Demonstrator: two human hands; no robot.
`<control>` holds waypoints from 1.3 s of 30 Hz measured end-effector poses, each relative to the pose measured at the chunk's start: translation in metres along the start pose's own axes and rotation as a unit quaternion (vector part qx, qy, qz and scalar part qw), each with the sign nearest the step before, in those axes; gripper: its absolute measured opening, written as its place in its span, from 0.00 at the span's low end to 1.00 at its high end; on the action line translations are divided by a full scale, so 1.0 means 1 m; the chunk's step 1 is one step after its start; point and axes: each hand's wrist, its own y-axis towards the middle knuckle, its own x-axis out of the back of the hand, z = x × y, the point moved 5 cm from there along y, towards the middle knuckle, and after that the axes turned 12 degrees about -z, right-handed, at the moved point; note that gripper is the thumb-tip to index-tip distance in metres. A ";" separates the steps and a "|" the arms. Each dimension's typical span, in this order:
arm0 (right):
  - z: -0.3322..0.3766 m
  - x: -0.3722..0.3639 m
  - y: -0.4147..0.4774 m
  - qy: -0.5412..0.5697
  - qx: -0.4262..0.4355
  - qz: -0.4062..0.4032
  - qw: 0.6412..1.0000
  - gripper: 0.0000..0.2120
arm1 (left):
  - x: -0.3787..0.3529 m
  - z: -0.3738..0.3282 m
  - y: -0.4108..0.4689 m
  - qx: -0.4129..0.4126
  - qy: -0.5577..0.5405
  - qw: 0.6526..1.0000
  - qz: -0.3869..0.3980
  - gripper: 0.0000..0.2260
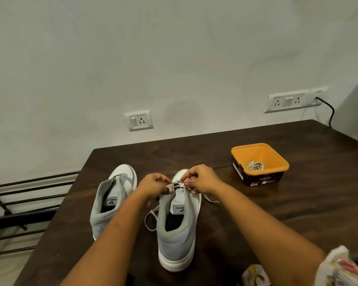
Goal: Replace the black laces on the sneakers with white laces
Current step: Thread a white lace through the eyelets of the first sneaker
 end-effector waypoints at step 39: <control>0.012 -0.032 -0.004 -0.124 0.026 -0.050 0.991 0.10 | 0.018 -0.004 0.010 0.033 -0.198 0.967 -0.156 0.07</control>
